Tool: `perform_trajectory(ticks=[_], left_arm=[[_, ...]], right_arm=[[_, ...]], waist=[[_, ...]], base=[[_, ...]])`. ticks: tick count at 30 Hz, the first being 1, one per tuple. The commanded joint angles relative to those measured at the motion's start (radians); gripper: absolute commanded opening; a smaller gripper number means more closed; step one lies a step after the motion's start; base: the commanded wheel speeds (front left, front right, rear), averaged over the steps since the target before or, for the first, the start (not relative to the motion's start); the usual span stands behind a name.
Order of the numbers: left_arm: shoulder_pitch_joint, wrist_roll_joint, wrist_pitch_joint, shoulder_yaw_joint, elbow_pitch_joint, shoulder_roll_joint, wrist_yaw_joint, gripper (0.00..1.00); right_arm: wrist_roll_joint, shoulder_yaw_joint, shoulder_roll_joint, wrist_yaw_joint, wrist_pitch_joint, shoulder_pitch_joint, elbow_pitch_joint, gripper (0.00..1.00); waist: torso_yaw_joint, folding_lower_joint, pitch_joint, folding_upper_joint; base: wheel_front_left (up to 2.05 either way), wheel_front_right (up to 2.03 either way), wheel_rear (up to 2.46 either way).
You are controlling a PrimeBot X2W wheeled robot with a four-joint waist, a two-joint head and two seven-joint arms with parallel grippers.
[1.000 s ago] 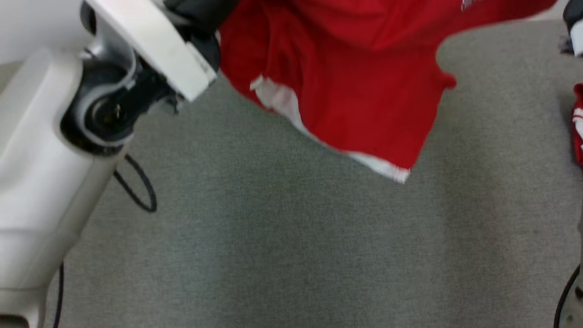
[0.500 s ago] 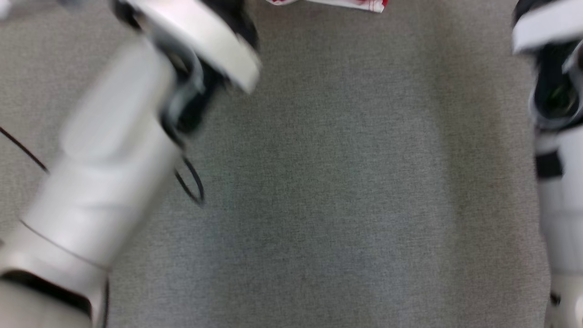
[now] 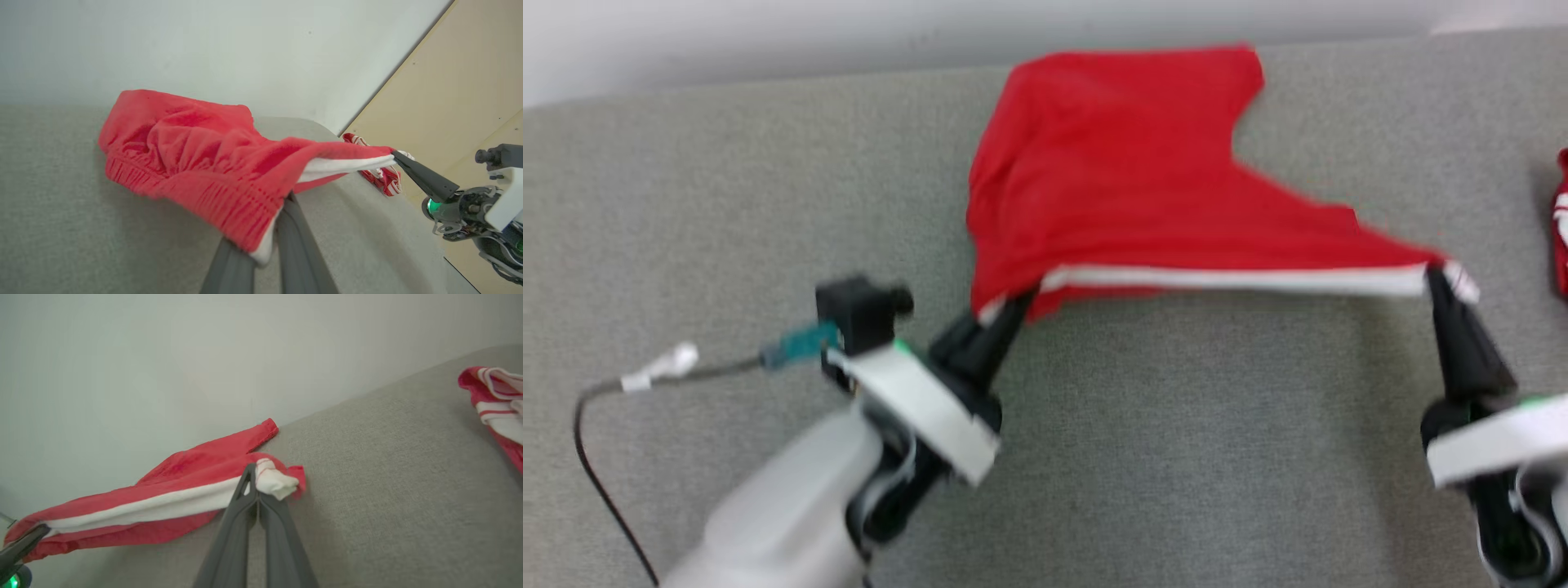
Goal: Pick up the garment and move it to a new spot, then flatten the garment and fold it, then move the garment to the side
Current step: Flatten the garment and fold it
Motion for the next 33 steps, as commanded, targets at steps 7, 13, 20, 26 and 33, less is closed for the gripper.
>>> perform_trajectory(ticks=[7, 13, 20, 26, 33], left_arm=[[0.277, 0.033, -0.004, -0.021, -0.087, 0.05, 0.018, 0.0], [0.495, 0.001, -0.004, -0.051, -0.176, 0.093, 0.071, 0.0], [0.668, -0.035, 0.0, -0.08, -0.312, 0.14, 0.148, 0.0], [0.689, -0.09, 0.025, -0.059, -0.408, 0.152, 0.173, 0.0], [0.598, -0.19, 0.105, -0.018, -0.442, 0.111, 0.147, 0.0]], right_arm=[[0.015, 0.01, -0.091, 0.0, 0.054, 0.256, -0.107, 0.0], [0.025, -0.018, -0.132, -0.001, 0.103, 0.472, -0.193, 0.0], [0.036, -0.082, -0.145, -0.001, 0.173, 0.701, -0.342, 0.0], [0.013, -0.169, -0.139, -0.001, 0.235, 0.704, -0.409, 0.0], [-0.031, -0.174, -0.154, -0.001, 0.363, 0.475, -0.372, 0.0]], waist=[[0.002, 0.0001, -0.145, 0.0], [0.001, 0.0001, -0.241, 0.0], [0.008, 0.0001, -0.297, 0.0], [0.039, 0.0001, -0.282, 0.0], [0.123, 0.0001, -0.198, 0.0]], base=[[0.0, 0.0, 0.0], [0.0, 0.0, 0.0], [0.0, 0.0, 0.0], [0.0, 0.0, 0.0], [0.0, 0.0, 0.0]])
